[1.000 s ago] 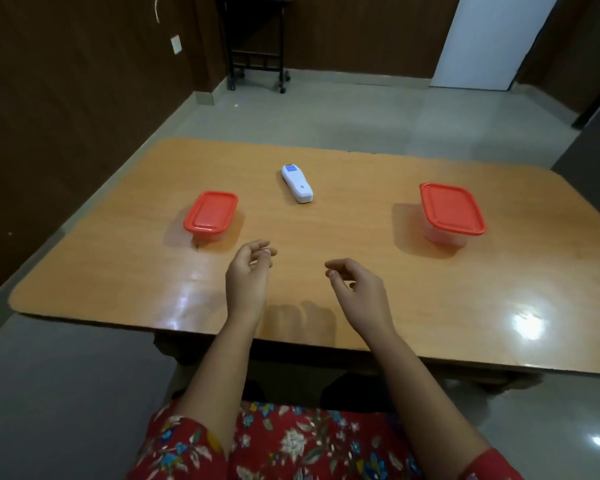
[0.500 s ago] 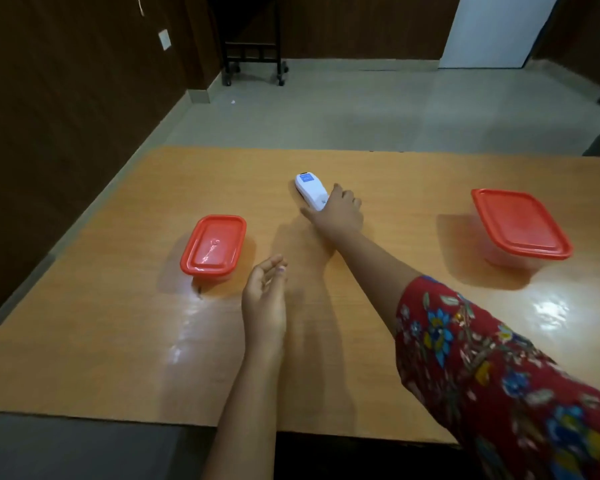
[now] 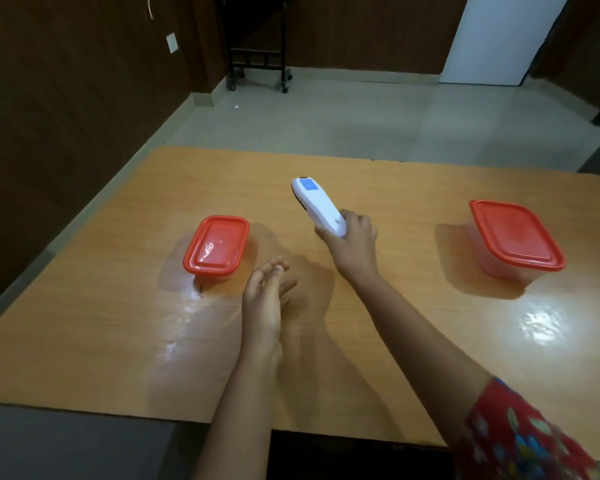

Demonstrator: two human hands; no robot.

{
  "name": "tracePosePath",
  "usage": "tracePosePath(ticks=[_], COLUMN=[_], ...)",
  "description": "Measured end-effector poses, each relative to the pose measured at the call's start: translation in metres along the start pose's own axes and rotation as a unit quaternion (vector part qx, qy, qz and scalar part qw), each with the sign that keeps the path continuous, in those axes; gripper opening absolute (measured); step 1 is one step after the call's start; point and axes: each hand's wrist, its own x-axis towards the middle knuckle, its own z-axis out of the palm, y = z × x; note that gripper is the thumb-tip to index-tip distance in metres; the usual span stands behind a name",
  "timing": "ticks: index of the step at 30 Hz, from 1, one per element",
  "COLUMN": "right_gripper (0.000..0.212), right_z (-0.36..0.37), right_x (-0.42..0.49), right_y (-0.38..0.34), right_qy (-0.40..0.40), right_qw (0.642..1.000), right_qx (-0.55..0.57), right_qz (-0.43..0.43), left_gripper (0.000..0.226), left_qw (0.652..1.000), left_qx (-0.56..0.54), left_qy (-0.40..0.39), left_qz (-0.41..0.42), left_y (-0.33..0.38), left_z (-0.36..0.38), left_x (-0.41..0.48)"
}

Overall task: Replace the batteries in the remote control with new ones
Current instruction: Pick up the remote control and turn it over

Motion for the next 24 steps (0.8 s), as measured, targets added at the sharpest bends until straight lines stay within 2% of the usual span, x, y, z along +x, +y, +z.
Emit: tracePosePath(ticks=[4, 9, 13, 16, 18, 19, 20, 21, 23, 24], right_gripper=[0.048, 0.052, 0.053, 0.053, 0.053, 0.056, 0.059, 0.059, 0.052, 0.045], right_z=[-0.037, -0.064, -0.071, -0.075, -0.074, -0.073, -0.07, -0.067, -0.059, -0.055], right_x=[-0.071, -0.121, -0.134, -0.13, -0.129, -0.13, -0.13, -0.129, -0.127, -0.126], right_y=[-0.005, 0.011, 0.023, 0.029, 0.03, 0.028, 0.026, 0.024, 0.019, 0.016], right_qy=[-0.05, -0.087, -0.126, -0.16, -0.164, -0.155, -0.14, -0.124, -0.117, -0.13], right_qw=[0.995, 0.993, 0.99, 0.985, 0.98, 0.971, 0.95, 0.914, 0.816, 0.778], right_qx=[0.083, 0.079, 0.066, 0.057, 0.113, 0.176, 0.26, 0.353, 0.506, 0.55], right_qz=[0.012, 0.009, -0.009, -0.021, 0.002, 0.04, 0.097, 0.158, 0.254, 0.275], left_gripper=[0.036, 0.052, 0.037, 0.022, 0.023, 0.024, 0.025, 0.028, 0.034, 0.037], left_qw=[0.998, 0.985, 0.981, 0.988, 0.992, 0.992, 0.99, 0.986, 0.977, 0.973], left_qx=[-0.024, -0.089, -0.092, -0.068, -0.062, -0.073, -0.096, -0.127, -0.176, -0.191], left_qy=[-0.004, -0.046, -0.073, -0.061, -0.044, -0.031, -0.016, -0.003, 0.013, 0.019], left_qz=[-0.052, -0.139, -0.155, -0.125, -0.102, -0.097, -0.099, -0.105, -0.124, -0.13], left_y=[0.006, 0.011, 0.01, 0.003, 0.0, 0.001, 0.001, 0.002, 0.003, 0.002], left_z=[0.004, 0.004, 0.006, 0.006, 0.006, 0.006, 0.006, 0.007, 0.011, 0.012], left_x=[-0.008, -0.017, -0.024, -0.028, -0.028, -0.028, -0.028, -0.029, -0.031, -0.032])
